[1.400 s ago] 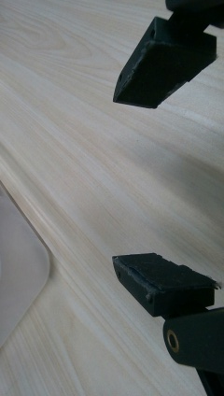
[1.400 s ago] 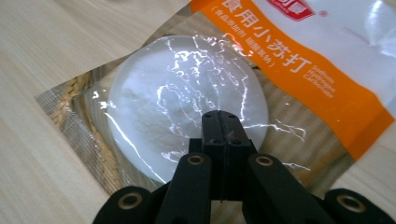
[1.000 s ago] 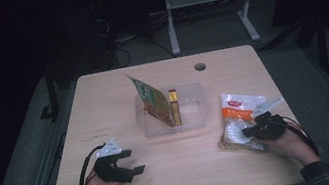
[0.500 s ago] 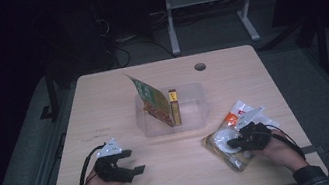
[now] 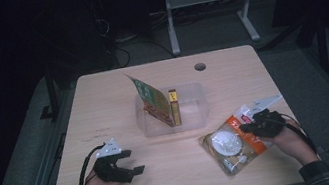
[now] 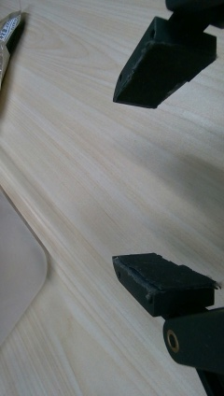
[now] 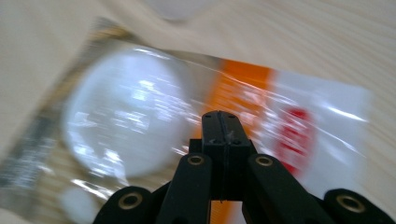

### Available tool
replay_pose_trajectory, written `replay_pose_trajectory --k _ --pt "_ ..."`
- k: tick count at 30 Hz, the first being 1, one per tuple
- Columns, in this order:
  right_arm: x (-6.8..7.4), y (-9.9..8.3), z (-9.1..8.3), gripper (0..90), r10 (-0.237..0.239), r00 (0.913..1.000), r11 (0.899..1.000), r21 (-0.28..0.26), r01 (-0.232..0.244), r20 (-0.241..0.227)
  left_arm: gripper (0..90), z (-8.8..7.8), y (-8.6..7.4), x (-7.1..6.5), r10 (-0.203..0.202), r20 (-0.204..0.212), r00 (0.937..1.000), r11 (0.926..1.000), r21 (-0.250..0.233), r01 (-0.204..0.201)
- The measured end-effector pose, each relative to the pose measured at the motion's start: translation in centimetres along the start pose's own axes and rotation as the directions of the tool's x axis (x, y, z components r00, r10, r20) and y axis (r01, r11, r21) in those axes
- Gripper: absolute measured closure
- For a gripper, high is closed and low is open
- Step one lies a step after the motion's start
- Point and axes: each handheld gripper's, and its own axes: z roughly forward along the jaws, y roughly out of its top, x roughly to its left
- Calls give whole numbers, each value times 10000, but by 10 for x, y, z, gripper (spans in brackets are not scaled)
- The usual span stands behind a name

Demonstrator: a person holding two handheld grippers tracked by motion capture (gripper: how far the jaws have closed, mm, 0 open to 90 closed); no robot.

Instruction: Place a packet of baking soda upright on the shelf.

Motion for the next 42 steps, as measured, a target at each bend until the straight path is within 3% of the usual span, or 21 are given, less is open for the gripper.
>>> replay_pose_trajectory --k 3,7,15,29,32,36,42 --pt "-19 -10 -9 900 621 9959 9981 -64 -618 661 175 0 0 -1 -61 18 10000 10000 33 61" --pt "-40 -22 -15 900 1295 9829 9916 -101 -1293 1307 175 1 0 0 11 17 10000 10000 61 -11" --pt "-55 -33 -14 900 1931 9652 9796 217 -1999 1762 176 1 0 -1 -100 34 9999 9999 52 100" --pt "-55 -34 -11 900 2061 9679 9759 419 -2140 1441 175 1 0 0 -6 17 10000 10000 69 6" --pt "-54 -33 -10 900 1793 9731 9815 413 -1870 1443 175 1 0 0 -11 10 10000 10000 84 11" --pt "-51 -31 -10 900 1865 9727 9801 422 -1939 1381 176 1 0 0 2 13 10000 10000 63 -3" --pt "-40 -23 -5 900 1432 9836 9871 566 -1500 1098 175 1 0 -1 -1 15 10000 10000 62 1"
